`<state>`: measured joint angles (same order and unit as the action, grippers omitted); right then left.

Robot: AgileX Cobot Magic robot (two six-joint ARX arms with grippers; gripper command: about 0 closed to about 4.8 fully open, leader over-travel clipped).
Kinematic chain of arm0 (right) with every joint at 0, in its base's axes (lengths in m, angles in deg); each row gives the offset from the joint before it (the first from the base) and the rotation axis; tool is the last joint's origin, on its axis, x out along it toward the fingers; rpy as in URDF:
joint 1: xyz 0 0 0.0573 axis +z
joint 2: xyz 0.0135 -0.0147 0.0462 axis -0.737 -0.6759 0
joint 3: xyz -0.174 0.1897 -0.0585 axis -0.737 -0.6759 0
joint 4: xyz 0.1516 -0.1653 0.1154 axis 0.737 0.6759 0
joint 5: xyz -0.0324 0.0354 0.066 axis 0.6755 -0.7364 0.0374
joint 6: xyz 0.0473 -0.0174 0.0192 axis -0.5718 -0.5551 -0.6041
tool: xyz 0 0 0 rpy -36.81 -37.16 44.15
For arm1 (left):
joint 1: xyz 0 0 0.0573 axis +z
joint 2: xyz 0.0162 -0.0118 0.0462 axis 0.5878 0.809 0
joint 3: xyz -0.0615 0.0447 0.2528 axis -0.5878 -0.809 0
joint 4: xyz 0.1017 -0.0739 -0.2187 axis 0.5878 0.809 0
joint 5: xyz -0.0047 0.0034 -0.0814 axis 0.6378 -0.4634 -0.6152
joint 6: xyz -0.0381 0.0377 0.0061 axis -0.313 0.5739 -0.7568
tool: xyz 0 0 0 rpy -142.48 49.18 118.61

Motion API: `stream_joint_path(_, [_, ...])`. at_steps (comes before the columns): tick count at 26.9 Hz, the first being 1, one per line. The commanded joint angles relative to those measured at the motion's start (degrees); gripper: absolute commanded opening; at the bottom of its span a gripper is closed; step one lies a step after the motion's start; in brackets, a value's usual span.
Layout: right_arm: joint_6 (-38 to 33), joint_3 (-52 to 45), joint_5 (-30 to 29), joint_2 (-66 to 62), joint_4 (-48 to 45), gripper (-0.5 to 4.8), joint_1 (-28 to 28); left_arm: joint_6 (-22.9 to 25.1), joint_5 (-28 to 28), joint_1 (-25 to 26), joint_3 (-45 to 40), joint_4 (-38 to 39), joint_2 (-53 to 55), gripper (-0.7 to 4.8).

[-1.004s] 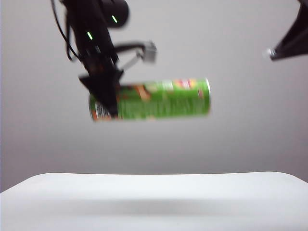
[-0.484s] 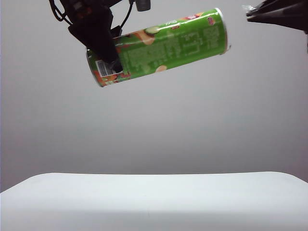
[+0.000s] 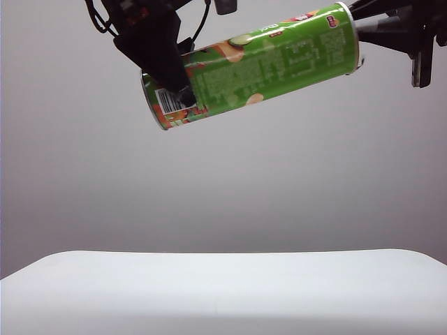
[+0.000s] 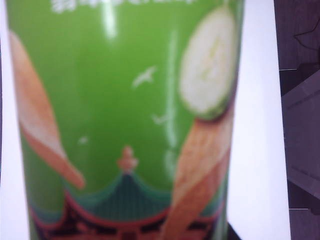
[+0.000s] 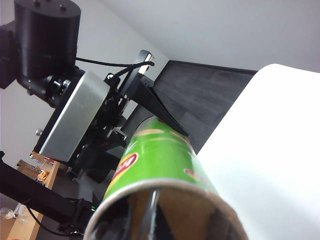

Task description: Pick up the green tub of chips from the desk, pull out the transparent container with the chips inside partially, and then place the chips back on the desk.

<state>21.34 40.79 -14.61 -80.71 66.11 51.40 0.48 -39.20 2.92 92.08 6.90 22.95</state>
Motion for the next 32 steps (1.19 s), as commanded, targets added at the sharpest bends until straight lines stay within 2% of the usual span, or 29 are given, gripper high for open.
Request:
stream_joint_path(1, [0.0,0.2,-0.7,0.2,-1.1,0.43,0.8,0.5,-1.3,-1.4,0.1,-1.7,-0.2,2.09])
stream_joint_path(5, [0.0,0.2,-1.7,0.2,-0.9,-0.05,0.8,0.3,-1.2,-1.5,0.1,-1.4,-0.2,2.09])
stream_joint_path(8, [0.2,0.2,-1.6,0.2,-1.0,-0.05,0.8,0.3,-0.9,-1.5,0.1,-0.5,-0.2,2.09])
stream_joint_path(12, [0.9,0.2,-1.2,0.2,-1.0,-0.05,-0.5,0.3,3.5,-1.1,0.1,3.3,-0.2,2.05])
stream_joint_path(15, [1.6,0.2,-1.7,0.2,-0.9,-0.05,-1.6,0.2,4.3,-0.2,0.1,5.1,-0.2,1.81])
stream_joint_path(24, [8.3,0.2,-1.5,0.2,4.9,-0.05,-2.6,-1.2,3.8,3.2,0.1,8.3,-0.3,1.83])
stream_joint_path(28, [9.3,0.2,0.2,0.2,5.0,-0.05,-3.7,-1.2,3.9,3.2,0.1,9.0,-0.3,1.83])
stream_joint_path(32, [9.7,0.2,3.7,0.2,5.1,-0.05,-5.2,-1.9,7.4,3.2,0.1,9.6,-0.4,1.84])
